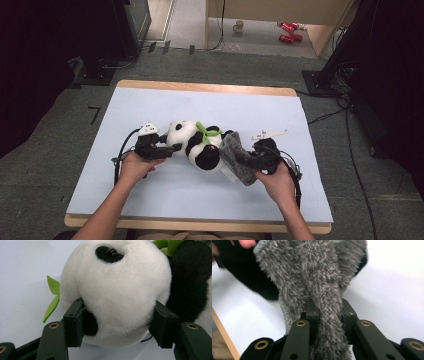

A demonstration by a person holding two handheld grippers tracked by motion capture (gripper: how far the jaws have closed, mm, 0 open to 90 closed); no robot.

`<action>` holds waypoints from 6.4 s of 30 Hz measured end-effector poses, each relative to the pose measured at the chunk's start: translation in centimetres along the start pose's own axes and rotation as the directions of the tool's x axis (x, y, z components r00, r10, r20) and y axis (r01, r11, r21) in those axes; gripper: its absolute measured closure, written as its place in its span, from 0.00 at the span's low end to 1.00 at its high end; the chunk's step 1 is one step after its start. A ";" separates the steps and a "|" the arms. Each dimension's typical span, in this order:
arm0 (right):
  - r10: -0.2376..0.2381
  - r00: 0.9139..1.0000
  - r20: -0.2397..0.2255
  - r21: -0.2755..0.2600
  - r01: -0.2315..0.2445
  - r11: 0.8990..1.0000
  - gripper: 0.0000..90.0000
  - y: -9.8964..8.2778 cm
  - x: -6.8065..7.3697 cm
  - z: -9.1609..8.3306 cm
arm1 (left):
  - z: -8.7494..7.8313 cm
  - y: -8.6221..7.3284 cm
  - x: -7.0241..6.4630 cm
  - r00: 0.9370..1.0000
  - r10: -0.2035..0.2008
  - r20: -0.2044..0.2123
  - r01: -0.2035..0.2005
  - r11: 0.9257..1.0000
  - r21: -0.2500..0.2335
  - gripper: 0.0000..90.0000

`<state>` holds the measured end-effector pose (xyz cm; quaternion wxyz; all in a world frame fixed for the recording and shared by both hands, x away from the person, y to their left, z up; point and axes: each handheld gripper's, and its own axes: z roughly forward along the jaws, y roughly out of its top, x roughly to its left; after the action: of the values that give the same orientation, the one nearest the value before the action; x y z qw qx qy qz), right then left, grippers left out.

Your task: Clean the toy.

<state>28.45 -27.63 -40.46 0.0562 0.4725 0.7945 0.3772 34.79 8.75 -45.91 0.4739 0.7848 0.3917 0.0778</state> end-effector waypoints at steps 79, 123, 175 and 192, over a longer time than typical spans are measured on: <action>-0.018 0.998 -0.061 -0.061 0.015 0.998 0.82 5.5 2.9 -1.9 | 0.3 0.1 -0.3 1.000 -0.024 -0.006 0.025 1.000 0.013 0.41; 0.011 0.993 -0.114 -0.023 -0.013 1.000 0.83 4.5 2.4 1.6 | 0.3 0.0 -0.4 1.000 0.003 -0.001 -0.003 1.000 0.016 0.41; 0.014 1.000 -0.001 0.002 -0.014 1.000 0.83 5.0 0.8 1.5 | 0.4 0.1 -0.2 1.000 0.002 0.000 -0.002 1.000 0.002 0.43; -0.091 0.981 -0.172 -0.145 0.066 0.987 0.82 8.5 7.0 -2.8 | -0.6 1.5 -2.7 0.995 -0.083 -0.056 0.089 0.989 0.116 0.58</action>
<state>29.41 -21.27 -31.07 0.0325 0.3998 0.7864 0.4698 33.44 6.90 -43.73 0.4192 0.7917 0.4411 0.0542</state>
